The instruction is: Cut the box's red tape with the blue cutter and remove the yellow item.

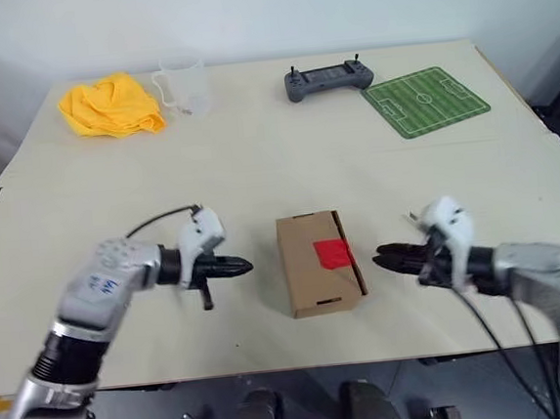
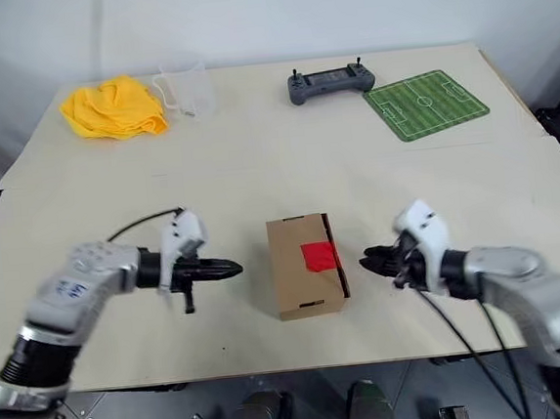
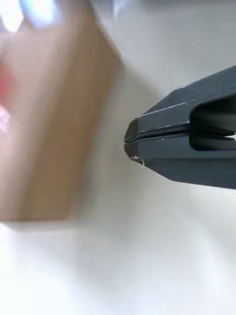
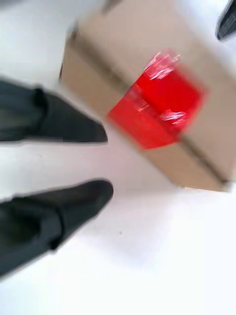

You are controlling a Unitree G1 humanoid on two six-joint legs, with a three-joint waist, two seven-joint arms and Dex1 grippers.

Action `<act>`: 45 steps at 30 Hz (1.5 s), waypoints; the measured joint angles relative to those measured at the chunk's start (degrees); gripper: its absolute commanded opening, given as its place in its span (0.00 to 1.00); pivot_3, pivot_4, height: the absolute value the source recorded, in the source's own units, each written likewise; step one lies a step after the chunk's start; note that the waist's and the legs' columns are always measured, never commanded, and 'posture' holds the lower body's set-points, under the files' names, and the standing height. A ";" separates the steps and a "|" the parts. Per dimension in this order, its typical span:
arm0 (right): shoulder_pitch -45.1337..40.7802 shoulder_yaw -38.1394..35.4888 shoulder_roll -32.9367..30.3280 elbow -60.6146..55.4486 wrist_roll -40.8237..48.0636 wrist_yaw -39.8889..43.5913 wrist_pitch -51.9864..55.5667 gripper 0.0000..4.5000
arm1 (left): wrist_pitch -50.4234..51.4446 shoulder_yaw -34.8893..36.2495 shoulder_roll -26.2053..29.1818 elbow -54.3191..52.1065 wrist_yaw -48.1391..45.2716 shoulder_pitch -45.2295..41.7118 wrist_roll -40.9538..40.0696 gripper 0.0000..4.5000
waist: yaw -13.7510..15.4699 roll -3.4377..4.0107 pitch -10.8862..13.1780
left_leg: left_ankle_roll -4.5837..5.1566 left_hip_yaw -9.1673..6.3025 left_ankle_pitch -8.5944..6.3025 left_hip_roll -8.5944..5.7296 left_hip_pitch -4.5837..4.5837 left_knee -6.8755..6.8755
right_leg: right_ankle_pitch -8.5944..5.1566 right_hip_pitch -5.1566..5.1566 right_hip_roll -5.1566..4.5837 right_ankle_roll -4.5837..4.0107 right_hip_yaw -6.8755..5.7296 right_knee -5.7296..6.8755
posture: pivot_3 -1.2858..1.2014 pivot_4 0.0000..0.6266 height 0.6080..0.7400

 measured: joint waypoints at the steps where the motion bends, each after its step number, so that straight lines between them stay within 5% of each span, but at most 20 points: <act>1: -2.73 -2.08 0.83 -0.33 3.54 -1.53 6.52 0.56 | 0.74 0.29 -0.45 -0.72 -1.56 -1.50 -1.91 0.00 | -0.02 0.00 0.00 | 0.00 -0.03 0.00 0.01 0.04 -0.04 | -0.01 0.05 -0.02 -0.02 0.04 -0.01 | 0.52 0.24 1.00; 7: -11.76 -4.90 6.02 5.82 20.01 -18.04 22.77 1.00 | 1.94 -5.06 -8.03 -0.65 2.08 -5.78 -0.95 0.00 | -0.08 0.00 0.00 | -0.02 -0.04 0.02 -0.03 0.00 -0.18 | -0.01 -0.02 0.01 -0.02 0.01 0.16 | 0.52 0.24 1.00; 14: -15.34 -0.33 9.46 12.58 29.40 -36.76 22.97 1.00 | -2.48 -12.05 -12.97 3.22 7.30 -7.49 6.83 0.00 | -0.15 -0.06 0.03 | -0.02 0.04 0.04 -0.02 -0.01 -0.38 | -0.01 -0.12 0.04 -0.02 -0.10 0.13 | 0.52 0.24 1.00; 21: -15.35 0.21 11.41 14.55 32.52 -45.76 22.97 1.00 | -3.55 -12.54 -14.42 3.21 8.99 -7.48 8.45 0.00 | -0.04 -0.06 0.03 | 0.02 0.04 0.06 -0.04 -0.01 -0.41 | 0.00 -0.12 0.04 -0.02 -0.11 0.13 | 0.52 0.24 1.00; 45: -18.89 9.20 8.52 13.14 24.40 -44.84 22.56 1.00 | -5.07 -12.76 -15.10 2.82 9.70 -6.78 9.85 0.00 | -0.16 -0.15 -0.03 | 0.01 0.05 0.11 -0.04 0.08 -0.38 | 0.00 -0.03 0.05 -0.02 -0.08 0.12 | 0.52 0.24 1.00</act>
